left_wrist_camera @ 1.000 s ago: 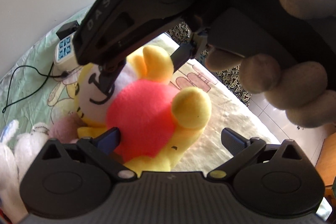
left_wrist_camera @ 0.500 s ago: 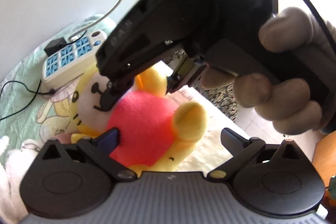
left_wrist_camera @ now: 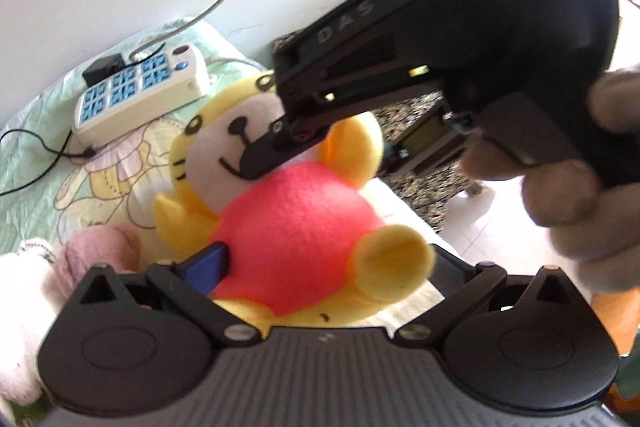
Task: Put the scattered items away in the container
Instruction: 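Lift the tiger plush with the right gripper and carry it over the red box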
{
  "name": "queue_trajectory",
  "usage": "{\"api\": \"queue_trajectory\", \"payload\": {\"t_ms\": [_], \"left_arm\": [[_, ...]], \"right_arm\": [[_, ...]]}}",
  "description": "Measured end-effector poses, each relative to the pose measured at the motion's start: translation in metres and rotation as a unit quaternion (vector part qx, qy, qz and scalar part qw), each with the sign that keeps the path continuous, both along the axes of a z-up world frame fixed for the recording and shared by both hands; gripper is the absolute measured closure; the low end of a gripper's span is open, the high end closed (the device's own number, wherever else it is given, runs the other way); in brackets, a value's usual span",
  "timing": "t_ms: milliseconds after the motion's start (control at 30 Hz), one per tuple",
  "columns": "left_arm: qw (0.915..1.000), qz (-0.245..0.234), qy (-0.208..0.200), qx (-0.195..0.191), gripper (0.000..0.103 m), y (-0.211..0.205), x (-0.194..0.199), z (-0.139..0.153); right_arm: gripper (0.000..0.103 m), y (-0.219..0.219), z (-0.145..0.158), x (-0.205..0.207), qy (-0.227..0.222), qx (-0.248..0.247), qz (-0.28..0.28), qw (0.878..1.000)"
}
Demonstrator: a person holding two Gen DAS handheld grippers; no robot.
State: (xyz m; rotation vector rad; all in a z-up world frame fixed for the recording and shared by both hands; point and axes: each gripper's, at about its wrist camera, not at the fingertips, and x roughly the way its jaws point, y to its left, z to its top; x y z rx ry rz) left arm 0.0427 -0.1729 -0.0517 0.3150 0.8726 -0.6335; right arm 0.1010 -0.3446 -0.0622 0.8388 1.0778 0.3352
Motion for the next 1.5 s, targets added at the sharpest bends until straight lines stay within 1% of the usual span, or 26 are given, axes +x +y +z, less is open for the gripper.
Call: {"api": "queue_trajectory", "payload": {"t_ms": [33,200,300,333,467,567,667,800,900,1033,1233,1367,1500], "left_arm": [[1.0,0.003,0.001,-0.001,0.002,0.001,-0.006,0.003],[0.9999,0.011,-0.001,-0.001,0.004,0.006,-0.005,-0.003],[0.9999,0.009,-0.011,0.006,0.012,0.005,-0.007,-0.002],[0.9999,0.008,-0.012,0.006,0.018,0.005,-0.008,-0.001],[0.9999,0.004,-0.015,0.0,0.025,0.008,-0.007,0.005],[0.9997,0.003,-0.02,-0.012,0.03,0.01,-0.011,0.014],[0.9991,0.003,-0.037,-0.02,0.03,0.013,-0.02,0.027],[0.9975,0.008,-0.059,-0.037,0.03,0.024,-0.036,0.051],[0.9959,0.016,-0.076,-0.048,0.03,0.035,-0.049,0.069],[0.9939,0.032,-0.093,-0.05,0.03,0.052,-0.066,0.084],[0.9888,0.069,-0.122,-0.05,0.03,0.086,-0.089,0.1],[0.9846,0.096,-0.136,-0.054,0.03,0.116,-0.102,0.11],[0.9806,0.11,-0.151,-0.06,0.03,0.146,-0.111,0.12]], "right_arm": [[0.05,0.001,0.0,0.0,-0.001,-0.002,0.0,1.0],[0.049,0.007,0.001,0.001,-0.008,-0.018,0.009,1.0],[0.048,0.009,-0.001,0.001,-0.009,-0.023,0.009,1.0],[0.049,0.009,0.0,0.0,-0.011,-0.025,0.009,1.0],[0.056,0.012,0.009,-0.008,-0.027,-0.036,0.003,0.999],[0.057,0.014,0.018,-0.017,-0.039,-0.041,-0.009,0.998],[0.058,0.016,0.031,-0.026,-0.057,-0.046,-0.019,0.997],[0.057,0.023,0.055,-0.04,-0.086,-0.048,-0.026,0.995],[0.057,0.033,0.075,-0.053,-0.112,-0.048,-0.023,0.992],[0.057,0.049,0.089,-0.064,-0.132,-0.042,-0.015,0.99],[0.057,0.083,0.105,-0.079,-0.157,-0.026,0.009,0.987],[0.057,0.116,0.118,-0.085,-0.173,-0.02,0.033,0.984],[0.057,0.147,0.13,-0.087,-0.187,-0.019,0.048,0.981]]}}
